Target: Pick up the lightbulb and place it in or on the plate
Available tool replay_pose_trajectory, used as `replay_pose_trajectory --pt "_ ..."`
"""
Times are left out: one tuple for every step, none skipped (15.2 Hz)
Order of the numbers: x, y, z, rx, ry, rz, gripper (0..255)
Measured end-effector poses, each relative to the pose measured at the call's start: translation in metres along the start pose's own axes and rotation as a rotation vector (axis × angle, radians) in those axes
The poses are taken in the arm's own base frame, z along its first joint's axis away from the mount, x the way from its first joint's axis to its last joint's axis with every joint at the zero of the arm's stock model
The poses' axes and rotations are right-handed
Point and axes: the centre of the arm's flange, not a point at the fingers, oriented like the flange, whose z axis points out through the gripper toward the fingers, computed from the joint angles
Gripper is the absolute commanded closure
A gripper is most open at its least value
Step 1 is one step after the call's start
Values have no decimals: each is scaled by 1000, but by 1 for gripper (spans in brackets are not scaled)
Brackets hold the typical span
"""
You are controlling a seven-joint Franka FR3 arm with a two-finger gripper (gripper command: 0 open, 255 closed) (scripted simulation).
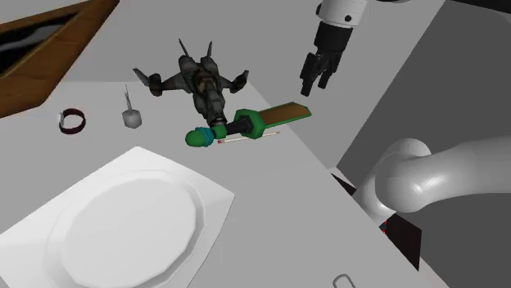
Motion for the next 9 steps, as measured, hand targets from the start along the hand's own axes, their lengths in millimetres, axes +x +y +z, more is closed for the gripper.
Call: replay_pose_trajectory --pt "0 0 0 0 0 0 0" --pt "4 -4 1 0 2 -9 0" --pt "11 -11 2 0 4 -23 0" --pt "18 -18 3 -1 7 -40 0" --pt "27 -29 3 -1 10 -59 0" --pt "33 -37 4 -1 13 -77 0" --pt "43 -47 4 -1 17 -97 0" --pt "53 -57 5 -1 20 -116 0" --pt "62 -67 4 -1 23 -135 0"
